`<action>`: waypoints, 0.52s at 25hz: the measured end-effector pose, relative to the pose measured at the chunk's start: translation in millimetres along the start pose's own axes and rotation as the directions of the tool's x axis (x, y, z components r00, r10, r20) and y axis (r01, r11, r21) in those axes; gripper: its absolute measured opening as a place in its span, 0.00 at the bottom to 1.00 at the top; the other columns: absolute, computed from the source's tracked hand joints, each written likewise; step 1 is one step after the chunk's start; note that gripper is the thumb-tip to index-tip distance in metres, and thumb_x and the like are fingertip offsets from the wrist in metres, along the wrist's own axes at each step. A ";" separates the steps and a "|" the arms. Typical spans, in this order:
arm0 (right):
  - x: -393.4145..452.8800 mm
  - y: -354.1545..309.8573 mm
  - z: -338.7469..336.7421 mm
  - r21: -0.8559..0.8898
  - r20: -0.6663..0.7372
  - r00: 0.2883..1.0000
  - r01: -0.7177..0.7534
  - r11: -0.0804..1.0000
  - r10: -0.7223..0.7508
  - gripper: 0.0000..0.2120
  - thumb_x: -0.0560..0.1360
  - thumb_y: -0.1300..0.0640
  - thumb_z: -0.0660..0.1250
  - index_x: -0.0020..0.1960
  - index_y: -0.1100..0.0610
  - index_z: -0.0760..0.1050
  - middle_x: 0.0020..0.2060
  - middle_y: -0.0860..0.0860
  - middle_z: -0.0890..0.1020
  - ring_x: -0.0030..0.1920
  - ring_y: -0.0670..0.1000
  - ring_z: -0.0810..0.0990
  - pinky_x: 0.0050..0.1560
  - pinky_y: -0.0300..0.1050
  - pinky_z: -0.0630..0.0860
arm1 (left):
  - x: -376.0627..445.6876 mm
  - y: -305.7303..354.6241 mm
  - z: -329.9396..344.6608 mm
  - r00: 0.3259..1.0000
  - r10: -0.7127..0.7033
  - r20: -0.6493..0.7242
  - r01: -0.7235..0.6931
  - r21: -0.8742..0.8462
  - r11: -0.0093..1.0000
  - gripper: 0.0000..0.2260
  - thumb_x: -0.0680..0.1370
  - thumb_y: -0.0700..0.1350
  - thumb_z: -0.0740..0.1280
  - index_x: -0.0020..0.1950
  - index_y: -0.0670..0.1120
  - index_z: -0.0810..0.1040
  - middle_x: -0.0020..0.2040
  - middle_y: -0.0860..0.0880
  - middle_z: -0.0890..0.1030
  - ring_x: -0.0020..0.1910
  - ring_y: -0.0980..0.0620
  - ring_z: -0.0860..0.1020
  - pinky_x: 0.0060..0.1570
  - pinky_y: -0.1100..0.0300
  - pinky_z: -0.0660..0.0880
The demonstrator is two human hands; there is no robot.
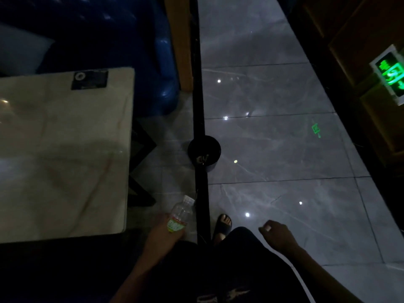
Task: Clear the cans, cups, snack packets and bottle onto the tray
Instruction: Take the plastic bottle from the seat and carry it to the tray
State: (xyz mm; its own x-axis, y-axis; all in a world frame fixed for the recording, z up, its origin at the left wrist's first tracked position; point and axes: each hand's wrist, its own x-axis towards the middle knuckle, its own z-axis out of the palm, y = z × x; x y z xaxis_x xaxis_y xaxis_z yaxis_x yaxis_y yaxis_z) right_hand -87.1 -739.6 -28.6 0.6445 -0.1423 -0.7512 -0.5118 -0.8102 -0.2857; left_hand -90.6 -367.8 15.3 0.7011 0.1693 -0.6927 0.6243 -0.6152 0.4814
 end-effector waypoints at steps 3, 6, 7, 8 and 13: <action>28.5 -31.7 -26.2 0.059 -0.035 0.999 0.037 0.998 -0.035 0.14 0.77 0.46 0.65 0.40 0.55 0.75 0.39 0.51 0.81 0.43 0.52 0.79 0.43 0.44 0.74 | 13.6 22.7 -9.7 1.000 -0.022 0.015 0.022 0.037 0.999 0.24 0.68 0.58 0.76 0.60 0.54 0.76 0.55 0.53 0.81 0.53 0.51 0.80 0.54 0.59 0.74; 59.7 -64.5 -45.5 0.100 -0.021 0.998 0.055 0.993 -0.053 0.12 0.77 0.46 0.65 0.43 0.54 0.77 0.42 0.51 0.83 0.45 0.53 0.81 0.46 0.44 0.74 | 30.4 34.6 -32.0 1.000 -0.012 -0.020 0.013 0.042 0.999 0.23 0.68 0.62 0.74 0.60 0.60 0.73 0.49 0.60 0.78 0.48 0.61 0.78 0.52 0.61 0.71; 67.9 -74.2 -49.8 0.122 -0.021 0.999 0.041 0.992 -0.039 0.11 0.77 0.47 0.65 0.44 0.54 0.77 0.42 0.51 0.83 0.45 0.54 0.81 0.46 0.44 0.75 | 37.5 37.2 -38.9 0.999 -0.008 -0.036 0.009 0.024 1.000 0.19 0.68 0.62 0.74 0.56 0.61 0.74 0.45 0.61 0.78 0.43 0.65 0.78 0.51 0.60 0.72; 75.3 -84.4 -54.1 0.140 -0.023 0.999 0.027 0.990 -0.024 0.11 0.77 0.47 0.65 0.46 0.55 0.78 0.41 0.51 0.83 0.45 0.54 0.82 0.47 0.45 0.76 | 45.9 40.1 -46.9 0.999 -0.015 -0.052 0.015 0.001 1.000 0.16 0.67 0.63 0.74 0.51 0.62 0.74 0.41 0.61 0.79 0.39 0.65 0.78 0.48 0.60 0.72; 102.5 -129.0 -63.7 0.152 -0.062 0.998 0.002 0.988 0.007 0.14 0.78 0.47 0.65 0.49 0.58 0.79 0.42 0.54 0.85 0.45 0.53 0.82 0.46 0.44 0.76 | 102.6 50.0 -89.0 1.000 -0.018 0.008 0.017 0.097 0.995 0.26 0.64 0.62 0.77 0.58 0.55 0.76 0.49 0.54 0.83 0.51 0.50 0.82 0.44 0.65 0.70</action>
State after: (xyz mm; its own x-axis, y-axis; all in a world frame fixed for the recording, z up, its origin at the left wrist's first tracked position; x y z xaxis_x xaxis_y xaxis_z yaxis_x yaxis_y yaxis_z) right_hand 81.2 -685.9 -30.8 0.6747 -0.1832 -0.7150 -0.5910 -0.7144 -0.3747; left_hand 43.2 -312.6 16.1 0.6871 0.1744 -0.7054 0.5996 -0.6843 0.4149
